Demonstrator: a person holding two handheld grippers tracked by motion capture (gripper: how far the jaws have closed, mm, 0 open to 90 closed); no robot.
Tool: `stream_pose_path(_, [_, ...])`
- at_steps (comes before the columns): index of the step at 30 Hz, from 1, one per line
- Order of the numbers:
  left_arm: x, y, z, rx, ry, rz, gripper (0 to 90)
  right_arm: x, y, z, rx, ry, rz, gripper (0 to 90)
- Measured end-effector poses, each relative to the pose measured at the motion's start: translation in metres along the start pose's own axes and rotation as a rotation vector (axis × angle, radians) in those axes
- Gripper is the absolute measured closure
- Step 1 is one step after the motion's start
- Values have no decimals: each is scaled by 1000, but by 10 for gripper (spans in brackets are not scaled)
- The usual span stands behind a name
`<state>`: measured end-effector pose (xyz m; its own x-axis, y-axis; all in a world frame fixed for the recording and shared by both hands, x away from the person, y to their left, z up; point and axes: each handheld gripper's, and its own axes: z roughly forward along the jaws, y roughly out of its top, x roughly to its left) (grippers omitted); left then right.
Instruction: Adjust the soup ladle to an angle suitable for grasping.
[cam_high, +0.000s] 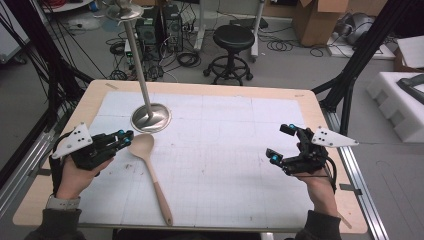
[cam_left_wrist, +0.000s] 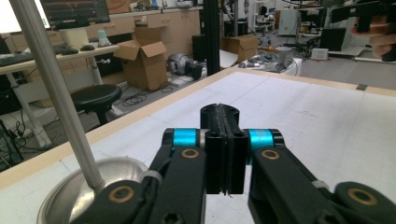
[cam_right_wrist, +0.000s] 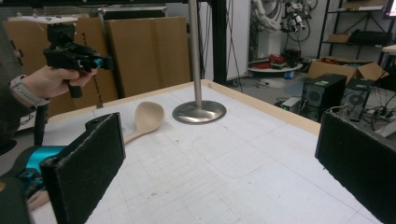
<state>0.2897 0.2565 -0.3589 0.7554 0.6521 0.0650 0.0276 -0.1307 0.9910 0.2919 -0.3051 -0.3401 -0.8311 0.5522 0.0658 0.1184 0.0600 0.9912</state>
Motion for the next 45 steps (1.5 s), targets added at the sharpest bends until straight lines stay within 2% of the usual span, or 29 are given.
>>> stream_pose_path(6, [3, -11, 7, 35, 5, -37, 895, 0, 0, 1, 3, 5, 1, 5])
stream_pose_path(8, [2, -18, 16, 92, 1, -41, 896, 0, 0, 1, 0, 6, 2, 4])
stream_pose_path(11, [0, -22, 21, 111, -10, -41, 896, 0, 0, 1, -5, 8, 1, 4])
stream_pose_path(12, [-2, -25, 27, 144, -18, -36, 896, 0, 0, 1, -5, 8, 1, 4])
stream_pose_path(16, [-5, -29, 33, 172, -35, -35, 896, 0, -1, 2, 2, 13, 1, 4])
stream_pose_path(17, [-6, -32, 37, 190, -44, -41, 896, 0, -1, 2, 5, 15, 0, 4])
stream_pose_path(22, [-6, -39, 45, 221, -51, -64, 896, 1, -1, 3, 7, 16, 4, 4])
stream_pose_path(23, [-6, -42, 48, 241, -55, -70, 896, 1, -1, 3, 7, 17, 3, 4])
stream_pose_path(24, [-6, -42, 48, 241, -55, -70, 896, 1, -1, 3, 7, 16, 4, 4])
stream_pose_path(25, [-7, -47, 53, 278, -61, -69, 896, 0, -1, 3, 7, 16, 2, 4])
stream_pose_path(29, [-6, -52, 58, 309, -61, -68, 896, 0, -2, 4, 10, 15, 6, 4])
stream_pose_path(30, [-5, -55, 61, 332, -55, -66, 896, 0, -2, 4, 11, 17, 4, 4])
stream_pose_path(35, [-3, -61, 66, 356, -66, -79, 897, 1, -2, 5, 15, 20, 7, 4])
stream_pose_path(43, [-2, -72, 74, 448, -49, -65, 896, 0, -3, 6, 16, 20, 7, 4])
stream_pose_path(45, [-3, -73, 75, 445, -53, -67, 896, 1, -3, 6, 20, 21, 10, 4])
